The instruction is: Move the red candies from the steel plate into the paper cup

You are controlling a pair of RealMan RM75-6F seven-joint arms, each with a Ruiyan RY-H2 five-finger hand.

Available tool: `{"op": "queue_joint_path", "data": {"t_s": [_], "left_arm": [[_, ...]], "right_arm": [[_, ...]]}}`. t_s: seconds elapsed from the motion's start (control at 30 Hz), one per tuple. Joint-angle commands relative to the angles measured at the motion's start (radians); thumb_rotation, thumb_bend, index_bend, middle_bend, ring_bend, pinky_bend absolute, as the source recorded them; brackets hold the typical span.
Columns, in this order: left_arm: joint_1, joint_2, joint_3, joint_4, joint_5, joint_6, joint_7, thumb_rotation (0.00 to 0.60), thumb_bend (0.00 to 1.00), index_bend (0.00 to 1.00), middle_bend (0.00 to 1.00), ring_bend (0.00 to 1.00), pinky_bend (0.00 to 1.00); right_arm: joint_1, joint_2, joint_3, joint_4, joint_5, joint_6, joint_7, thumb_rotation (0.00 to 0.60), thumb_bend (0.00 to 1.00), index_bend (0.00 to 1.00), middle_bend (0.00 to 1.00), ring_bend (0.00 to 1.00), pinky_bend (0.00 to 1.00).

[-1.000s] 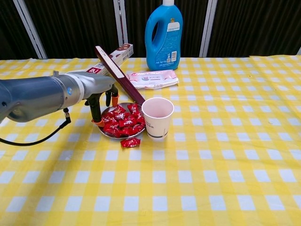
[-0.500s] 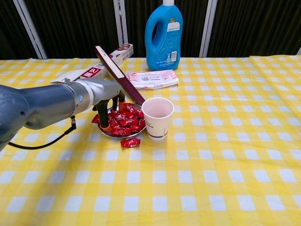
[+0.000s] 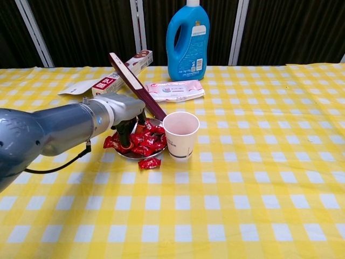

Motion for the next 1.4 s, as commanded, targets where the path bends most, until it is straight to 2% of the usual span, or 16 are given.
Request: {"op": "queue_joint_path", "data": {"t_s": [0.03, 0.5, 0.9, 1.17, 1.4], "left_arm": [[0.004, 0.001, -0.002, -0.002, 0.013, 0.008, -0.004, 0.600, 0.41, 0.54, 0.60, 0.81, 0.89], [0.017, 0.075, -0.043, -0.101, 0.074, 0.063, -0.018, 0.600, 0.41, 0.54, 0.61, 0.81, 0.89], [0.016, 0.154, -0.101, -0.281, 0.169, 0.113, -0.064, 0.600, 0.41, 0.54, 0.61, 0.81, 0.89], [-0.014, 0.114, -0.111, -0.311, 0.191, 0.092, -0.084, 0.600, 0.40, 0.52, 0.60, 0.81, 0.89], [-0.045, 0.060, -0.101, -0.277, 0.164, 0.085, -0.058, 0.600, 0.28, 0.48, 0.55, 0.81, 0.89]], "right_arm": [[0.000, 0.000, 0.001, 0.000, 0.000, 0.002, 0.000, 0.600, 0.28, 0.00, 0.00, 0.00, 0.00], [-0.001, 0.000, 0.000, -0.001, -0.002, 0.003, 0.001, 0.600, 0.28, 0.00, 0.00, 0.00, 0.00], [0.000, -0.005, 0.002, 0.000, -0.004, 0.006, 0.000, 0.600, 0.28, 0.00, 0.00, 0.00, 0.00], [0.002, -0.004, 0.002, -0.002, -0.002, 0.002, 0.002, 0.600, 0.28, 0.00, 0.00, 0.00, 0.00], [0.002, -0.002, 0.003, -0.001, -0.002, 0.003, 0.013, 0.600, 0.28, 0.00, 0.00, 0.00, 0.00]]}}
